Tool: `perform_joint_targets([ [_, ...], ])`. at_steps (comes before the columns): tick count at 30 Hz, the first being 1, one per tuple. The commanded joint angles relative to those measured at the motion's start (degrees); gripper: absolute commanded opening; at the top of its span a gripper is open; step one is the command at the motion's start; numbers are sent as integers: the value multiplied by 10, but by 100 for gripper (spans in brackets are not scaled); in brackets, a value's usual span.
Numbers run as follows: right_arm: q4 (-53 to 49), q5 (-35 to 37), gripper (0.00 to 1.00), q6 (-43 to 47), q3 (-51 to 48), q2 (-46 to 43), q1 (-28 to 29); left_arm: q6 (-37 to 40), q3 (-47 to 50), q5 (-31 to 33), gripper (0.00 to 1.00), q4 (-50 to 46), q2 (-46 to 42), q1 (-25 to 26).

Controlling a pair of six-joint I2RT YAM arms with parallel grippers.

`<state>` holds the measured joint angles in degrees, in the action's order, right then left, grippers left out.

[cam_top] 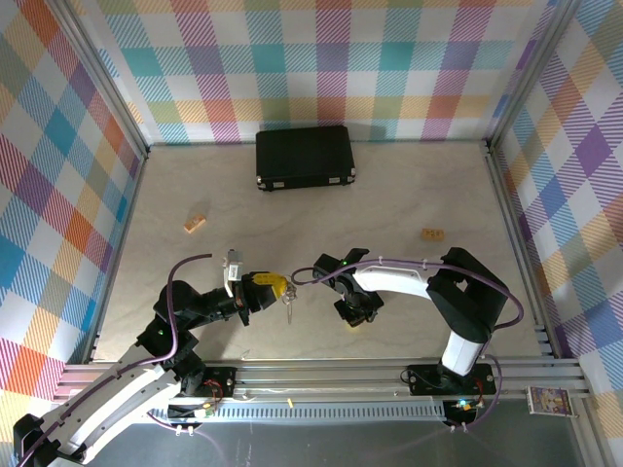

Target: Put the keys on the keyring

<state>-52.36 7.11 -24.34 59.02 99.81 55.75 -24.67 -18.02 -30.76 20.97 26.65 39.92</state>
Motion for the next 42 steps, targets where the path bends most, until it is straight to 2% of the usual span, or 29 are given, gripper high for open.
perform_joint_targets([
  [1,-12,7,20,5,0,-5,5,-3,0,-2,0,18,-6,-7],
  [25,-5,13,7,7,-22,-47,6,-1,-4,-6,0,18,2,-7],
  [32,25,4,0,59,-48,-141,5,11,-21,-10,0,5,18,-7],
  [37,55,-33,0,134,-49,-234,6,27,-49,-20,0,-23,38,-7],
  [42,94,-99,0,203,-43,-336,5,55,-92,-22,0,-82,43,-6],
])
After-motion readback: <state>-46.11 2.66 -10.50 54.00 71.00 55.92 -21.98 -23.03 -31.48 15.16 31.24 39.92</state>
